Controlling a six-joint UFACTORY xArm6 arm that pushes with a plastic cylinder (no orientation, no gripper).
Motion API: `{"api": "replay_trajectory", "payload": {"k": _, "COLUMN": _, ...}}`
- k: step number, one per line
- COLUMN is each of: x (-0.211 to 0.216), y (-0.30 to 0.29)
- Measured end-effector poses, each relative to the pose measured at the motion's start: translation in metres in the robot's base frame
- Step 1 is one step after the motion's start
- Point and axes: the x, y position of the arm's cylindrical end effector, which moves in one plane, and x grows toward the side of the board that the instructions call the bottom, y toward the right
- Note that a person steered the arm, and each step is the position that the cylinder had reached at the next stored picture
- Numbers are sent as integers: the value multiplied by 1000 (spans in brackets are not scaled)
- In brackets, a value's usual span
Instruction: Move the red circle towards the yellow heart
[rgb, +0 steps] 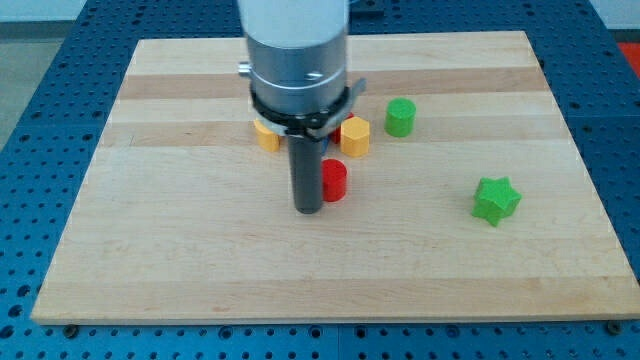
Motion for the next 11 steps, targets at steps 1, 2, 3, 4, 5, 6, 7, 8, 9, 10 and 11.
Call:
{"api": "replay_trajectory", "payload": {"k": 1, "x": -19, "y": -14}}
{"api": "replay_trajectory", "payload": {"k": 2, "x": -11, "y": -1}}
{"api": "replay_trajectory", "payload": {"k": 3, "x": 46, "y": 100}}
{"api": "replay_trajectory", "payload": {"k": 4, "x": 35, "y": 160}}
{"api": "replay_trajectory", "payload": {"k": 5, "x": -16, "y": 129}}
{"api": "replay_trajectory", "payload": {"k": 6, "x": -18, "y": 85}}
{"api": "replay_trajectory", "payload": {"k": 7, "x": -16, "y": 47}}
{"api": "replay_trajectory", "payload": {"k": 8, "x": -18, "y": 18}}
{"api": "replay_trajectory", "payload": {"k": 9, "x": -27, "y": -8}}
{"api": "replay_trajectory", "payload": {"k": 10, "x": -48, "y": -21}}
{"api": "replay_trajectory", "payload": {"k": 11, "x": 2, "y": -3}}
